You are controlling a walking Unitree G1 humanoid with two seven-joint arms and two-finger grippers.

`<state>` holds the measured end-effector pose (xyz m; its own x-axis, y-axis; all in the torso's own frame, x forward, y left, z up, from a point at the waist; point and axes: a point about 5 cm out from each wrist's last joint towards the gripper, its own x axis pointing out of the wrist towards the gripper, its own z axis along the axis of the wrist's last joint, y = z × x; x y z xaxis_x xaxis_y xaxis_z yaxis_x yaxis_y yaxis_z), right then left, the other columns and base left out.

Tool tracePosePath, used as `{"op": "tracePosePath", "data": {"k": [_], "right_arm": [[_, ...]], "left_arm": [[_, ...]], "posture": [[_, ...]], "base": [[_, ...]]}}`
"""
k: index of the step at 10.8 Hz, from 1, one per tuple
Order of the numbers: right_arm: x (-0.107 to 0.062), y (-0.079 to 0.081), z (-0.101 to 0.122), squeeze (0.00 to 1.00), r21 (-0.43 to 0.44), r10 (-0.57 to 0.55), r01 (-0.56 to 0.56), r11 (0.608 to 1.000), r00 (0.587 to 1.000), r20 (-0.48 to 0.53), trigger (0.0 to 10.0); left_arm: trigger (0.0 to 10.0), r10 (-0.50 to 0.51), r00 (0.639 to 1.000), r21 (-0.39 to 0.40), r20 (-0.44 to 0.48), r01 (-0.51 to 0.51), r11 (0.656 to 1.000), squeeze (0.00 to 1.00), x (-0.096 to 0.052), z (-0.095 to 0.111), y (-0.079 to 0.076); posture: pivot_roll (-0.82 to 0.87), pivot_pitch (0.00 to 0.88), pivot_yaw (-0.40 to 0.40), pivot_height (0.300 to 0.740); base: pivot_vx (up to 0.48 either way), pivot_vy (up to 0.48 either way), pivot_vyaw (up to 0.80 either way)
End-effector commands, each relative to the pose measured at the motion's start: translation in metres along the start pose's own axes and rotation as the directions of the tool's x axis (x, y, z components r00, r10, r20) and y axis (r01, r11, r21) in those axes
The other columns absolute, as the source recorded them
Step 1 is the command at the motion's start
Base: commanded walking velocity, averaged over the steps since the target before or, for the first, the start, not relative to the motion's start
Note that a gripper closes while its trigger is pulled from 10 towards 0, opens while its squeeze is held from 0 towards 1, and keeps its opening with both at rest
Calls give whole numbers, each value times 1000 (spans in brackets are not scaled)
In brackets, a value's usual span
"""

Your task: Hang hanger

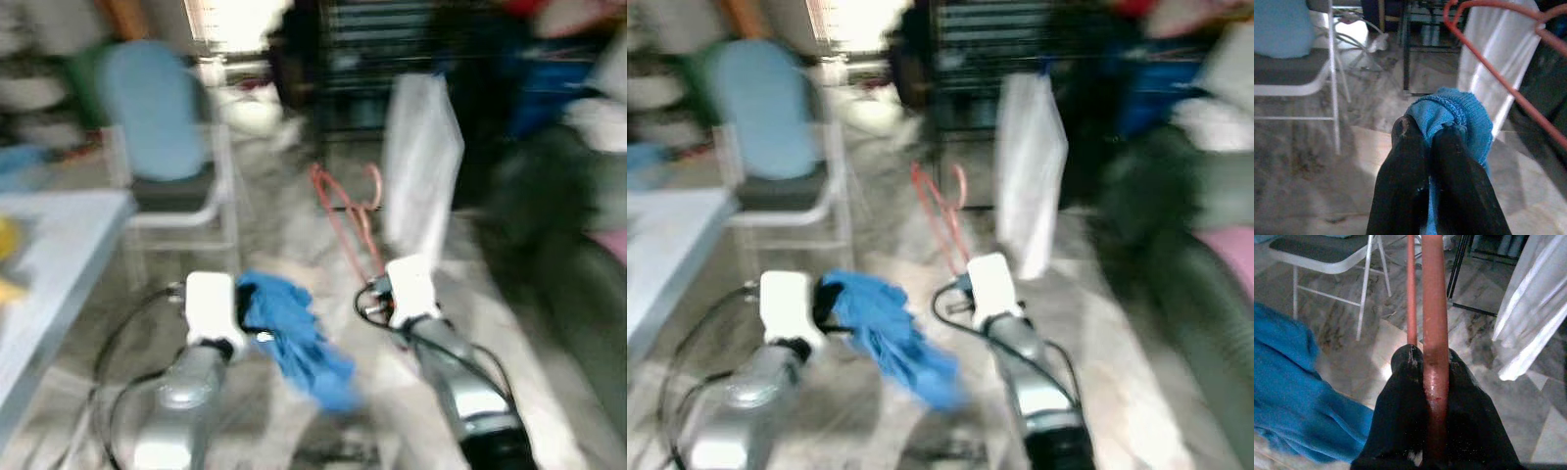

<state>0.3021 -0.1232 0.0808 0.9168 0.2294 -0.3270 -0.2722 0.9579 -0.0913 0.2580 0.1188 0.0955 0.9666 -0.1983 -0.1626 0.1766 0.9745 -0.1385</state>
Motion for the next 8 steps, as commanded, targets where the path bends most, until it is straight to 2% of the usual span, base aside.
{"op": "tracePosePath", "data": {"k": [1,4,8], "right_arm": [[0,1,5,0,17,-2,2,1000,1000,23,10000],[1,3,5,0,47,0,0,999,1000,11,10000],[2,4,6,0,58,4,-5,998,1000,12,10000]], "left_arm": [[10000,25,1000,5,0,-25,1000,0,-1,2,7],[10000,20,1000,-21,-11,-20,1000,0,0,1,7],[10000,11,1000,-25,1,-10,1000,0,1,2,8]], "posture": [[18,3,46,740],[16,2,48,740],[17,3,47,740]], "base": [[0,0,0],[0,0,0],[0,0,-791]]}}
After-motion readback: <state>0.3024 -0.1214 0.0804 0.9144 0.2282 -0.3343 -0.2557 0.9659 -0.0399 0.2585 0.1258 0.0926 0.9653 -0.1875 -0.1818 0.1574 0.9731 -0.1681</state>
